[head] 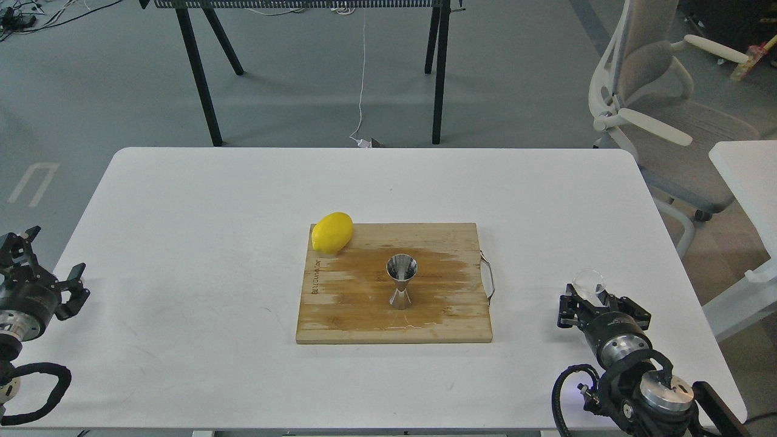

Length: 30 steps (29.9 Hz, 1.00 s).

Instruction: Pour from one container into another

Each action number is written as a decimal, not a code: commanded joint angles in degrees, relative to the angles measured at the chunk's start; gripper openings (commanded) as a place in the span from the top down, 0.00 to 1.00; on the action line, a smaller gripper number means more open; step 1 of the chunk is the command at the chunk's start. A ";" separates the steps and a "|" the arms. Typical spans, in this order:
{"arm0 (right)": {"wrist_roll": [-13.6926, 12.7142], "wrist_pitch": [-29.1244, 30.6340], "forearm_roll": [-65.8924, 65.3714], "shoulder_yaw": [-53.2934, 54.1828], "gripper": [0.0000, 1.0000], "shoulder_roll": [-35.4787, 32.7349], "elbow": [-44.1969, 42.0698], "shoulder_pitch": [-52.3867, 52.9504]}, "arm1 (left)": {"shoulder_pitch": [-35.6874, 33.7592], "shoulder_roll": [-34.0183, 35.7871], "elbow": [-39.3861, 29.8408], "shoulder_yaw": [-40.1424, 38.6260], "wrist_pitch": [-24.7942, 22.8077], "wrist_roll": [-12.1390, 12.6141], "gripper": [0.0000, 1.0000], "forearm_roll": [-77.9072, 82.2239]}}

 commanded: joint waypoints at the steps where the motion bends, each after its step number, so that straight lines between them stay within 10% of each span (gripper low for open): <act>1: 0.00 0.00 0.00 -0.02 0.02 0.00 0.00 0.00 | 0.00 0.00 0.00 0.00 0.00 0.00 0.00 0.00; 30: 0.00 0.09 0.00 -0.20 0.02 0.00 0.53 -0.09 | 0.09 0.00 0.00 0.00 0.00 0.00 0.00 0.00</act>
